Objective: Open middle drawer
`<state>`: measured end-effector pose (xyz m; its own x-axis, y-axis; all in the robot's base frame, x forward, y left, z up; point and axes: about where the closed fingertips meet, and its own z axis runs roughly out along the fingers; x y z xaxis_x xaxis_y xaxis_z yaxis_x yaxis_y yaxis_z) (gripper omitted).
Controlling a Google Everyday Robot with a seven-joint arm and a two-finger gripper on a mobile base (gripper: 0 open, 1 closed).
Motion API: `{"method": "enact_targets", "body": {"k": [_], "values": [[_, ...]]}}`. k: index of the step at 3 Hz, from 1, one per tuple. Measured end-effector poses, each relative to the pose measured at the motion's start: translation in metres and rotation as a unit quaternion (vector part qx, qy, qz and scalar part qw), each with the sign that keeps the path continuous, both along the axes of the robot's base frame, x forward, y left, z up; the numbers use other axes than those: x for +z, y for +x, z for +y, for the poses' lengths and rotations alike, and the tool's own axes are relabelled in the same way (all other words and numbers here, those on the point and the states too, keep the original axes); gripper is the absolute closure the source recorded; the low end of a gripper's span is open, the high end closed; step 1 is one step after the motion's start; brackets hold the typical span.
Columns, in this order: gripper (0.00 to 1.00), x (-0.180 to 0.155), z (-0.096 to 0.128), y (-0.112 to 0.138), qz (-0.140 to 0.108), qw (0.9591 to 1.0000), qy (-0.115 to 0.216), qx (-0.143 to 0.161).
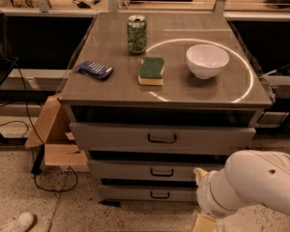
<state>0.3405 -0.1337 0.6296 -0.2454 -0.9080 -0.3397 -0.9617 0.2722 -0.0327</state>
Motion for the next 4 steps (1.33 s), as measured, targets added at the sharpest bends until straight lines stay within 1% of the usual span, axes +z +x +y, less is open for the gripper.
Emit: {"method": "enact_targets", "body": {"k": [1,2,3,4], "values": [[0.00,-0.001,0.001,0.001,-0.001,1.0000,0.000,0.000],[0.00,-0.013,0.005,-0.001,-0.010,0.9999,-0.009,-0.008],[0.00,-0.043,0.024,0.030,-0.044,0.9985,-0.021,-0.027],[0.00,-0.043,0.024,0.030,-0.044,0.9985,-0.021,-0.027]]}}
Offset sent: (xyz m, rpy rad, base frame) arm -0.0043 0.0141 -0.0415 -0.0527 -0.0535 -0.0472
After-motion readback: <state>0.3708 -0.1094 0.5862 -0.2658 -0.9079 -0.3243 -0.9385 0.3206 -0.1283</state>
